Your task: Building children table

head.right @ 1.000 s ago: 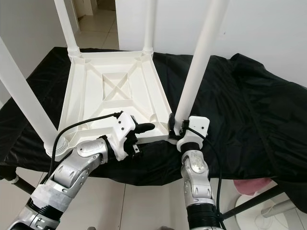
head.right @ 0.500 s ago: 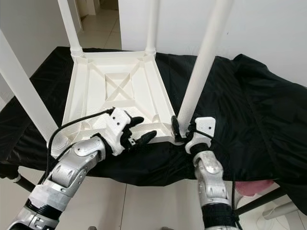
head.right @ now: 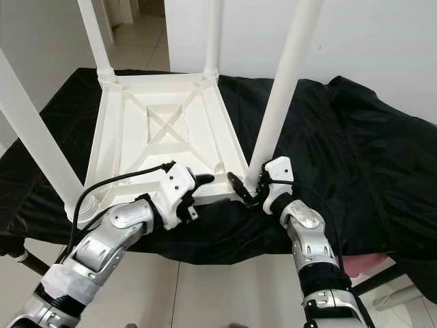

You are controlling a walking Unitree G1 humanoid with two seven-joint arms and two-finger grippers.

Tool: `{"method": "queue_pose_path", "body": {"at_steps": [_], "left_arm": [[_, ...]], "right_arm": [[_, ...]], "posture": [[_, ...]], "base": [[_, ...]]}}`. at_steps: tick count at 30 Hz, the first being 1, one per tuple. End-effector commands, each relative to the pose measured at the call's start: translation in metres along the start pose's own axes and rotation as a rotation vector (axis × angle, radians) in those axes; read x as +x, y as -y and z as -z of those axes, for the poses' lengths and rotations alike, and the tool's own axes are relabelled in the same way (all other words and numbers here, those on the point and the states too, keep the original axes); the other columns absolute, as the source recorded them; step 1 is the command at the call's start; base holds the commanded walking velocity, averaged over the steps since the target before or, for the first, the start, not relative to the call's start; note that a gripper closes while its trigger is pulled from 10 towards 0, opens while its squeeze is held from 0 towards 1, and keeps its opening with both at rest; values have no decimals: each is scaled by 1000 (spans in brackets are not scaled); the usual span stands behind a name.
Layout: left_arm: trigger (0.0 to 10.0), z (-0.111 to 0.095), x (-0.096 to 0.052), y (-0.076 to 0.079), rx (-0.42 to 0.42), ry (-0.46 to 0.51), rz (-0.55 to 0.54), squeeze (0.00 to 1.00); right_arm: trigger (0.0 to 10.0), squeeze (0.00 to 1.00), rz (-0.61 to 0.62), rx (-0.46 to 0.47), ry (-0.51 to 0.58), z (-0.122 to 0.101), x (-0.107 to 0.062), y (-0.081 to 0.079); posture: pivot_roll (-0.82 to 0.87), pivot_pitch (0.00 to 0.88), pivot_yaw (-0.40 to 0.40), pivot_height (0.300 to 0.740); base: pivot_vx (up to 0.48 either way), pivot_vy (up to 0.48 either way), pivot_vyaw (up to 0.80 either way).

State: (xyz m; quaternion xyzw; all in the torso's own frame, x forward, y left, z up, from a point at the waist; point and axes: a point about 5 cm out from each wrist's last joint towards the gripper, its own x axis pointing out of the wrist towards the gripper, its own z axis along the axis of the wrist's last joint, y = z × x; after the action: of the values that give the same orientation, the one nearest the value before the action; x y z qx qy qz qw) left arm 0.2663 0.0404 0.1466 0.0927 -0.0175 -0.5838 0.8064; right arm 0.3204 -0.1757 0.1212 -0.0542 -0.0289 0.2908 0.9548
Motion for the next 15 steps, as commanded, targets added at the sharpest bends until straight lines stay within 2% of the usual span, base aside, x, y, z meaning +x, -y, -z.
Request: {"method": "queue_pose_path", "body": {"at_steps": [1,2,3,4,5,6,7,15], "left_arm": [[10000,-1,1,3,6,-5,35,0],[10000,-1,1,4,9,-8,39,0],[10000,0,2,4,10,-10,40,0],[10000,0,2,4,14,-9,40,0],[10000,0,2,4,14,-9,40,0],[10000,0,2,4,14,-8,39,0],[10000,0,2,4,15,-8,37,0],[10000,0,2,4,15,-8,43,0]], "right_arm": [[9490,0,-30,-19,-18,2,2,2],[9490,0,-37,-27,-26,2,3,4],[5216,0,-46,-19,-28,3,4,4],[3294,0,-51,-25,-29,3,4,6],[3294,0,-51,-25,-29,3,4,6],[2039,0,-52,-25,-26,3,4,7],[0,0,-58,-21,-29,5,4,8],[0,0,-65,-12,-44,10,1,7]], "posture": [[-42,0,-12,740],[-42,0,-12,740],[-42,0,-12,740],[-41,0,-14,740],[-41,0,-14,740],[-40,0,-14,740],[-39,0,-15,740],[-41,0,-13,740]], "base": [[0,0,0],[0,0,0],[0,0,0],[0,0,0],[0,0,0],[0,0,0],[0,0,0],[0,0,0]]}}
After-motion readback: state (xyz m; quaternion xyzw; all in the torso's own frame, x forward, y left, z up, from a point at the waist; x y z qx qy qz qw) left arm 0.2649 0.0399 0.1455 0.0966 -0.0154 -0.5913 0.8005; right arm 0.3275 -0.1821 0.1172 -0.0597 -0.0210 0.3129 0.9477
